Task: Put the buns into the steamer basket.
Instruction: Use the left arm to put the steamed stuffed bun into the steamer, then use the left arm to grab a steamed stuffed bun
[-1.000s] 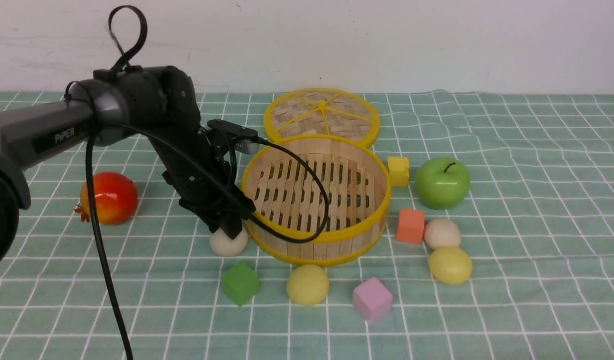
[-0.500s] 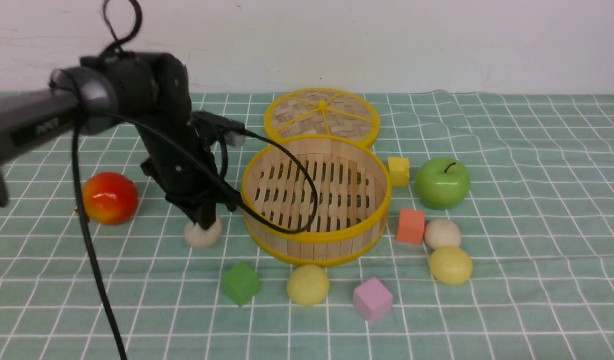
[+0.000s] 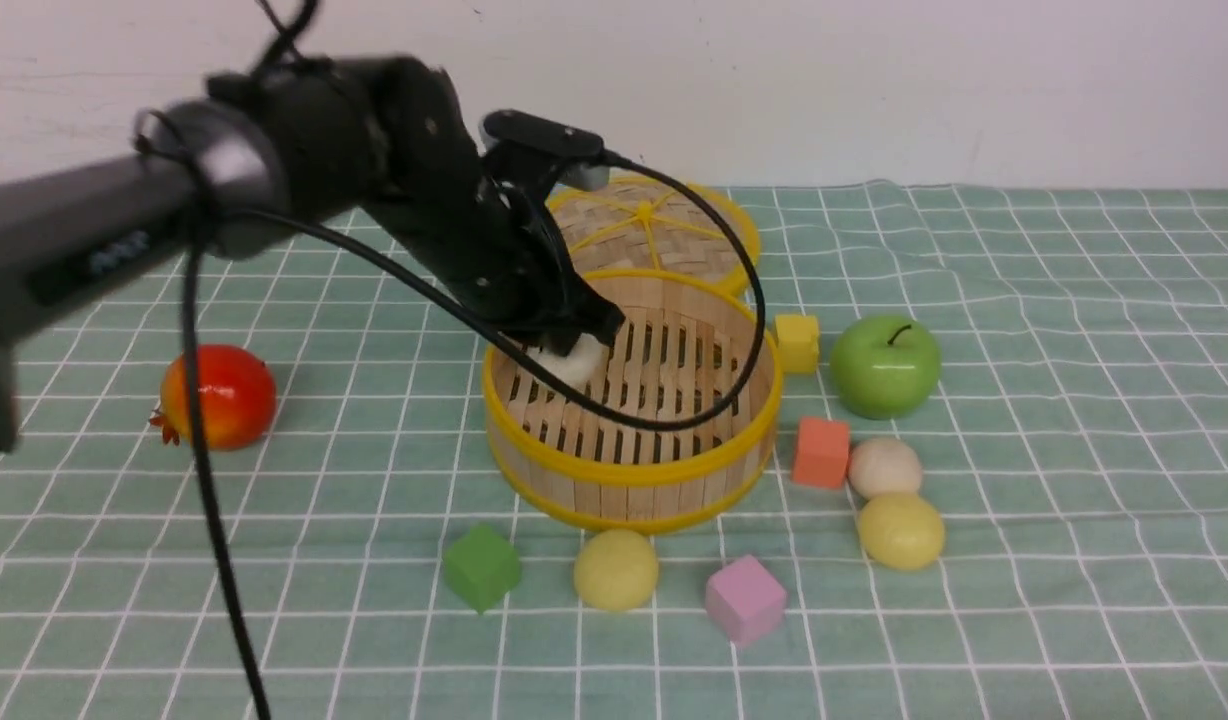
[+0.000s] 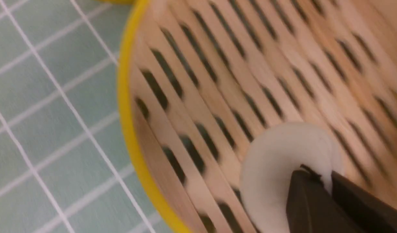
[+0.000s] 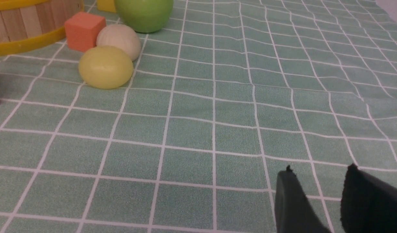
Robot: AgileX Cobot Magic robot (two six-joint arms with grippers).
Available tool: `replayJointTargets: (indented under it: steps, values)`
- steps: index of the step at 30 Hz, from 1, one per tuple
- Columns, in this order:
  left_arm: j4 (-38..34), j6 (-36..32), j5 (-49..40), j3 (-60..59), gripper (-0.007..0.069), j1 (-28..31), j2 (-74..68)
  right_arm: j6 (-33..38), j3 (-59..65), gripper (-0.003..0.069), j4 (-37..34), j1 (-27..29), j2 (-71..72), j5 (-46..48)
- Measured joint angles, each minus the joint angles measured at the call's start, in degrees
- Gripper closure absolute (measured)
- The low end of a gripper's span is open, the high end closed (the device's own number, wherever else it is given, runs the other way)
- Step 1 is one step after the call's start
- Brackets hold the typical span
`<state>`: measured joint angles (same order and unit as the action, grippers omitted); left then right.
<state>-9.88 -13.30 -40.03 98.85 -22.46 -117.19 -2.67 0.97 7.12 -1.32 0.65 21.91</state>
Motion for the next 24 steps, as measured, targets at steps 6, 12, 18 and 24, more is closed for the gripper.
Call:
replayJointTargets:
  steps: [6,12,18,24]
  values:
    - [7.4,8.1,1.9,-0.1,0.0566,0.0,-3.6,0.0,0.0,0.0419,0.0,0.0,0.0,0.0]
    - [8.2,10.7,2.1,-0.1,0.0354,0.0,-2.4,0.0,0.0,0.0419,0.0,0.0,0.0,0.0]
    - [5.3,12.8,-2.6,-0.1,0.0161,0.0,4.1,0.0,0.0,0.0419,0.0,0.0,0.0,0.0]
    - [-1.1,13.3,-15.1,-8.8,0.0335,-4.2,15.0,0.0,0.0,0.0419,0.0,0.0,0.0,0.0]
